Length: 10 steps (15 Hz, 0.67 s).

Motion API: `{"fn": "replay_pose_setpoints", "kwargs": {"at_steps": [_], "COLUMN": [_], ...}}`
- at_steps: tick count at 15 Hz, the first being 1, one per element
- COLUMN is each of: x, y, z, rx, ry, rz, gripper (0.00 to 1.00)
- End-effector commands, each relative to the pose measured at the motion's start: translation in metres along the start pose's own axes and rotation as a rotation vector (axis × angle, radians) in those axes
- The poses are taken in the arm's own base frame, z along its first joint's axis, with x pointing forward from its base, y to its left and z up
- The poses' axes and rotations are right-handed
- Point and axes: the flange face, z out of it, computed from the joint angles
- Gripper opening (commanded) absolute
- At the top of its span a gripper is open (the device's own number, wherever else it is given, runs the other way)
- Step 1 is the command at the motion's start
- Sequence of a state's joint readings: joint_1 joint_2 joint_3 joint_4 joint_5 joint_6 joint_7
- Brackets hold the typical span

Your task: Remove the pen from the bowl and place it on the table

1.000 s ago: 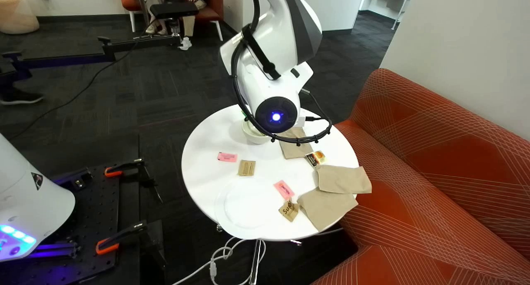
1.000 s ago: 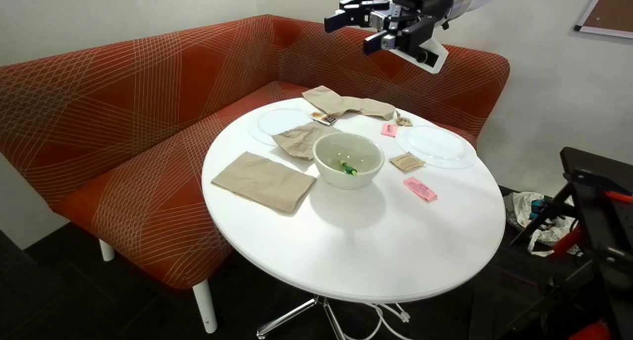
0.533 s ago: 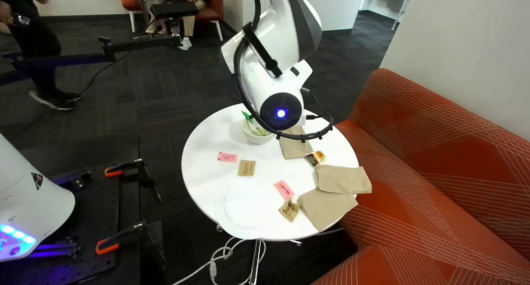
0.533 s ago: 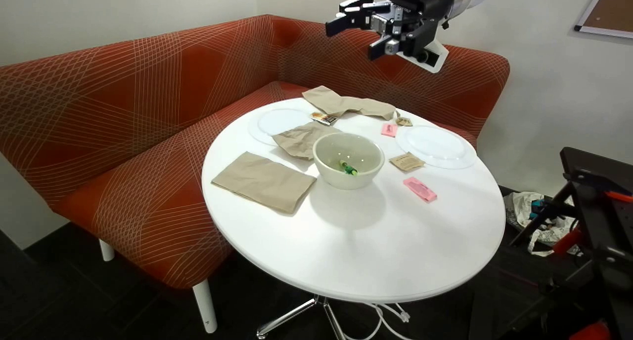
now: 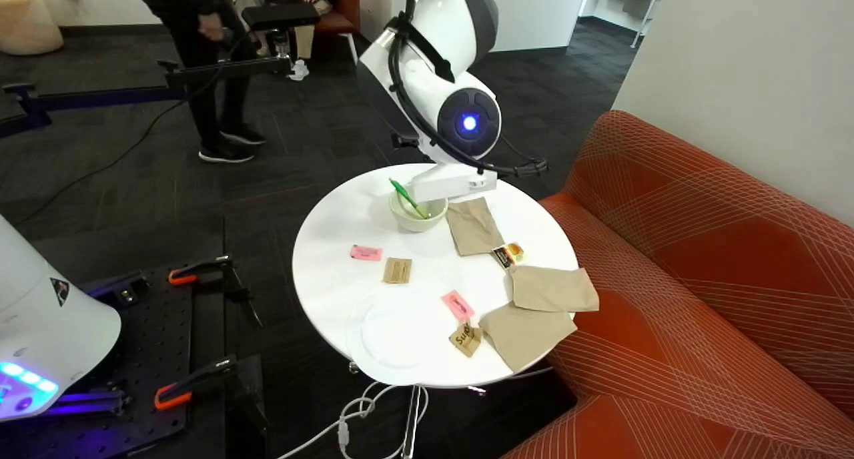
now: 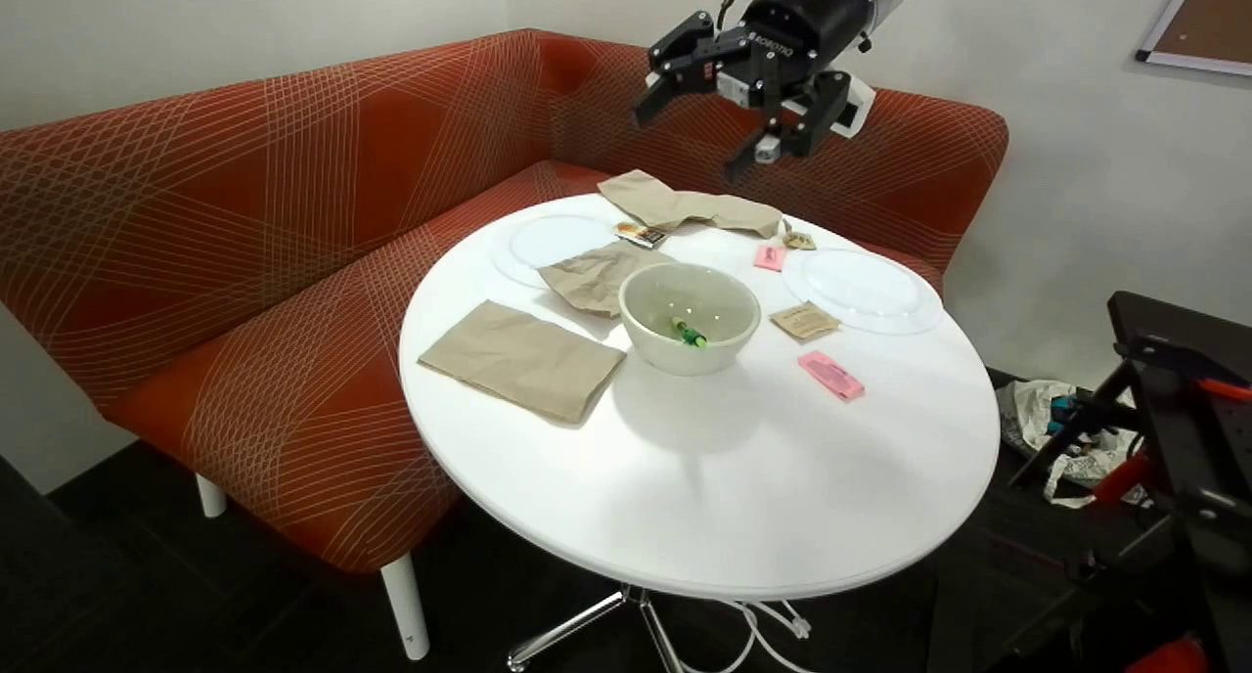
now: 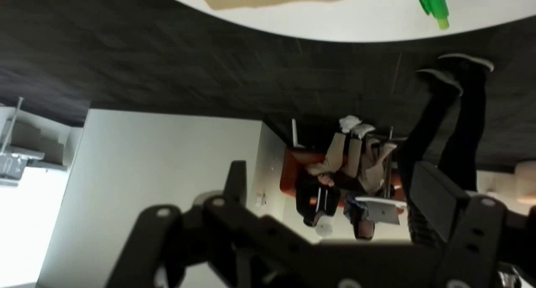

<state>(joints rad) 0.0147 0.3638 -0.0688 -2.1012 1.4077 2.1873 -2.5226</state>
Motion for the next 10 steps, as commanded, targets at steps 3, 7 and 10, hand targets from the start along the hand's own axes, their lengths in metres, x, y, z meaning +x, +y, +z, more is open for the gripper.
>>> {"fn": "replay_pose_setpoints", "kwargs": {"at_steps": [3,7,10], "x": [0.008,0.0,-0.005], "y": [0.008,0.005,0.006], "z": [0.038,0.049,0.05], "rx": [0.06,0.17,0.207], "ry": [-0.269,-0.409,-0.484], "rz": [-0.035,-0.083,-0.112], "gripper": [1.0,1.0,1.0]}}
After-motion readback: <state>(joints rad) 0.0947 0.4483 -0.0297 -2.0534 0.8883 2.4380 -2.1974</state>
